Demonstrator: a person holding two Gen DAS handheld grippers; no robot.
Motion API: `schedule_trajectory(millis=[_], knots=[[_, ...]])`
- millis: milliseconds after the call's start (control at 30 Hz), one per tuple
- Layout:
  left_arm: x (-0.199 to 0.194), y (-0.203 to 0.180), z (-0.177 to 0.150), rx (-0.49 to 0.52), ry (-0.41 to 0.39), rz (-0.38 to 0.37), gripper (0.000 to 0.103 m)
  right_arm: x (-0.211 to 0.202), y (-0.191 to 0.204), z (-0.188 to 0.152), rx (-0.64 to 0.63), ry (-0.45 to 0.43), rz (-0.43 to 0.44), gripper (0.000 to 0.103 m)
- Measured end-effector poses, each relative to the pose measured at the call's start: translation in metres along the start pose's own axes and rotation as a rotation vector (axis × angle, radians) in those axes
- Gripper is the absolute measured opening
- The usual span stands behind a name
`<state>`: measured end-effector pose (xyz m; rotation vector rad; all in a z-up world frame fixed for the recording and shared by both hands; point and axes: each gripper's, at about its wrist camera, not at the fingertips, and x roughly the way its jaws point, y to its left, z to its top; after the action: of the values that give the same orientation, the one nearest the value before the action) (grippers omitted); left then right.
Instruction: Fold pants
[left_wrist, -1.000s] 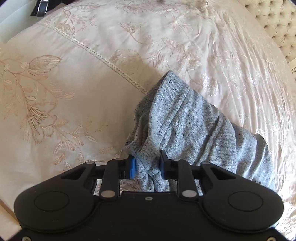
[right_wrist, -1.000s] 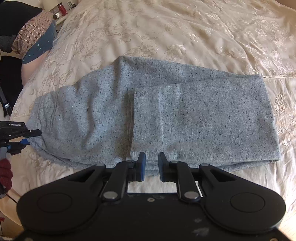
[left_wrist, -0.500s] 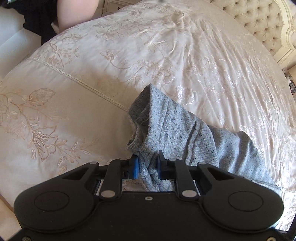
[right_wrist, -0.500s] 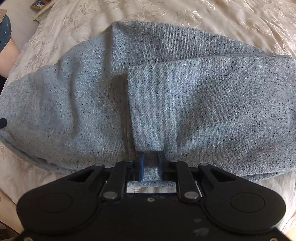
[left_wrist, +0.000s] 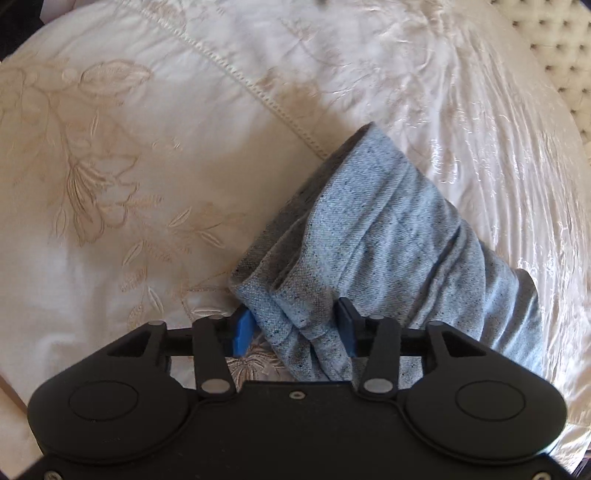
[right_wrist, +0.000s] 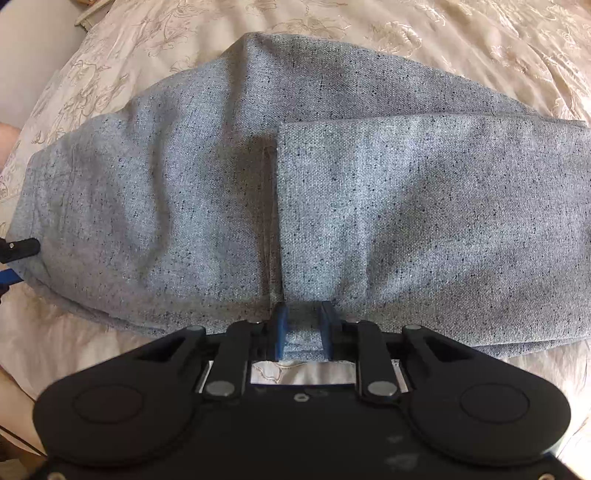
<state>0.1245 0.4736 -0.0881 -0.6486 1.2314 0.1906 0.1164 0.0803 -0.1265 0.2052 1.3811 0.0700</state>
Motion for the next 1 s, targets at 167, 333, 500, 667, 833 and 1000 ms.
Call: schedule_trajectory(millis=[167,333,500,667,833,1000], knots=[[0.012,0.001,-0.005,0.024,-0.002,-0.017,0.068,0.002,0.004,0.001,-0.010,0.004,-0.011,0.023],[0.027,-0.014,-0.004,0.048,-0.004,-0.011,0.087,0.000,0.012,-0.001,-0.023,0.002,-0.020,0.023],[0.006,-0.020,-0.003,0.009,-0.077,-0.056,0.032,-0.027,0.013,-0.001,0.005,-0.088,0.003,0.023],[-0.027,-0.035,-0.011,0.095,-0.150,-0.072,0.028,-0.023,0.009,-0.005,0.033,-0.085,0.028,0.023],[-0.061,-0.066,-0.019,0.176,-0.227,-0.098,0.026,0.008,0.017,-0.010,-0.070,-0.024,0.026,0.025],[-0.109,-0.119,-0.046,0.334,-0.342,-0.104,0.026,-0.014,-0.006,-0.001,-0.034,-0.051,0.153,0.025]])
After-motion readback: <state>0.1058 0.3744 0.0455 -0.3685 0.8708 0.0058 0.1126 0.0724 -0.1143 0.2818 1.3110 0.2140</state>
